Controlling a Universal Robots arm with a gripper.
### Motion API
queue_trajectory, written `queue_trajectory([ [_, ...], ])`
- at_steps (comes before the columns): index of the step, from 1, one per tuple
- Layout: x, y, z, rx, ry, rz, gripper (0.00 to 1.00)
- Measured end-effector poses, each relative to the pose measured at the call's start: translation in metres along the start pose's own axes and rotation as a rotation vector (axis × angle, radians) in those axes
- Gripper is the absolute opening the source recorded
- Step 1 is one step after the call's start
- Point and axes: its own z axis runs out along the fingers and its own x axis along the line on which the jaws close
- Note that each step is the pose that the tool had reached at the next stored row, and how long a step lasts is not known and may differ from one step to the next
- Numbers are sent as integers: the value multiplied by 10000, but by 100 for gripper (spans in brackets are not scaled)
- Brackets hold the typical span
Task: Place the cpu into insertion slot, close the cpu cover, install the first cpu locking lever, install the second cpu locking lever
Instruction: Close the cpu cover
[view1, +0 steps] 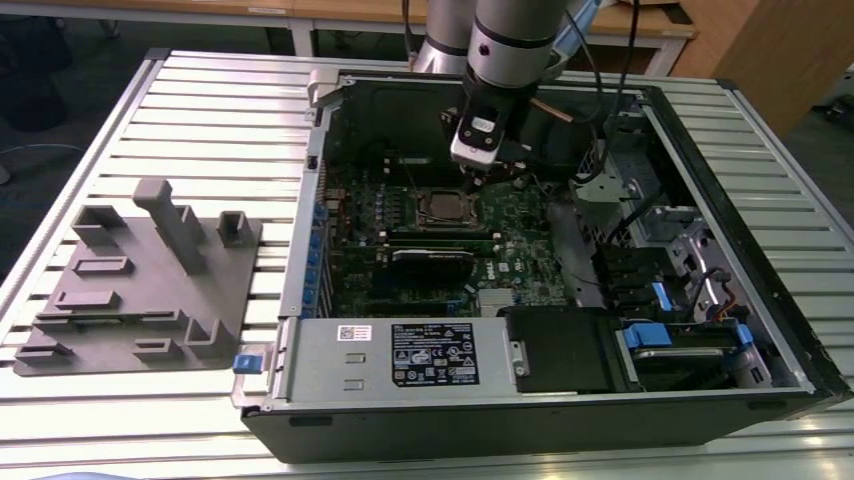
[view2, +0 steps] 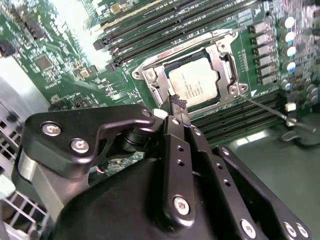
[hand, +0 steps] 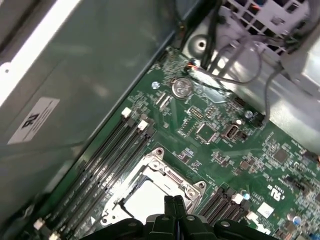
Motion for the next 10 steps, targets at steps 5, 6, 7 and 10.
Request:
queue_trajectory([
  [5, 0, 0, 2, 32, 11, -816, 11],
  [6, 0, 0, 2, 37, 13, -971, 11],
  [7, 0, 0, 3, 43, 15, -1130, 11],
  [10, 0, 0, 6, 74, 26, -1920, 11],
])
